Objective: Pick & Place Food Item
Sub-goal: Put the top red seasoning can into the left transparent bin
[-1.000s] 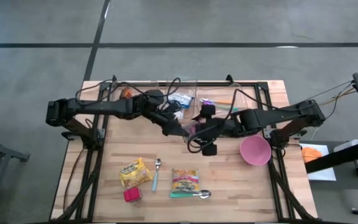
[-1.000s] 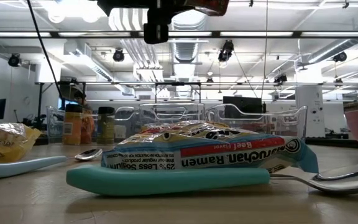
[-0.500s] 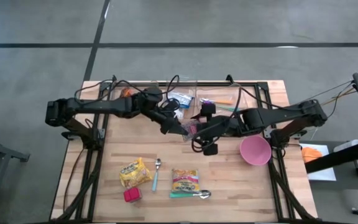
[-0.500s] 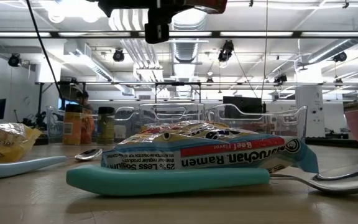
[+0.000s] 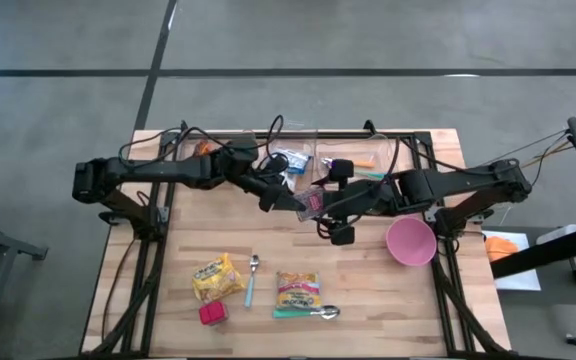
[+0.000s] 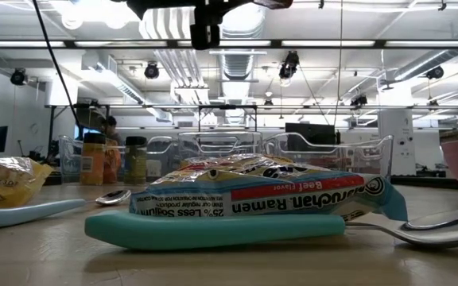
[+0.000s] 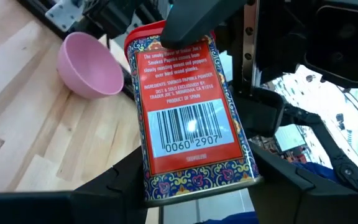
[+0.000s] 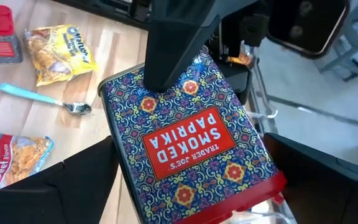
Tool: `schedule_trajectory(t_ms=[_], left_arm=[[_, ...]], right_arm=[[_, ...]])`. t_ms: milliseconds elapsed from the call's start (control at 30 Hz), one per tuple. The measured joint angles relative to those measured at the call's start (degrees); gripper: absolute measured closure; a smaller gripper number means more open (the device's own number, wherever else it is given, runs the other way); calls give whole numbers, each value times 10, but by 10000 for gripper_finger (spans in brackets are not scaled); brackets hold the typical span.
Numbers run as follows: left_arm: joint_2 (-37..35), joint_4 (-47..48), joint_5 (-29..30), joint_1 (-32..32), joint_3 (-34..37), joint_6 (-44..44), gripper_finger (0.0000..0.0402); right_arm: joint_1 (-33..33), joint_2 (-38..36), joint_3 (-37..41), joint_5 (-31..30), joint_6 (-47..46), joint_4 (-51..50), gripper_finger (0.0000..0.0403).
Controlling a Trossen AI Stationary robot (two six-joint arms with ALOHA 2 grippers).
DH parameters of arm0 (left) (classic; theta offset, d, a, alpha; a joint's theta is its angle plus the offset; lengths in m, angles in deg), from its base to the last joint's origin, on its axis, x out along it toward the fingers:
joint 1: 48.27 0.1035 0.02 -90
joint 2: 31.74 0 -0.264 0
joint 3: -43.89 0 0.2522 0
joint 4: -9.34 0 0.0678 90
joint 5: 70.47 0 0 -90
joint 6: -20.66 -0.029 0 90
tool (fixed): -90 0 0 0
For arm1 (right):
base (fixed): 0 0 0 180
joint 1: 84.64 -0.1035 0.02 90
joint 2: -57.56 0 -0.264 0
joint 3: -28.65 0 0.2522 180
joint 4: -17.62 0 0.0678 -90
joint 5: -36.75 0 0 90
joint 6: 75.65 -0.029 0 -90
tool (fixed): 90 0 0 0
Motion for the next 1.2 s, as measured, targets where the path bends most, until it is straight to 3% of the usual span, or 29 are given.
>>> schedule_trajectory(t_ms=[433,1000,1200], left_arm=[[2,15,-13,-2,1,8,188],[2,30,2,0,1,13,188],[2,34,16,2,1,13,188]], right_arm=[[1,6,-1,9,102,-1,23],[1,7,-6,6,74,-22,23],[1,6,-42,-40,35,-22,23]])
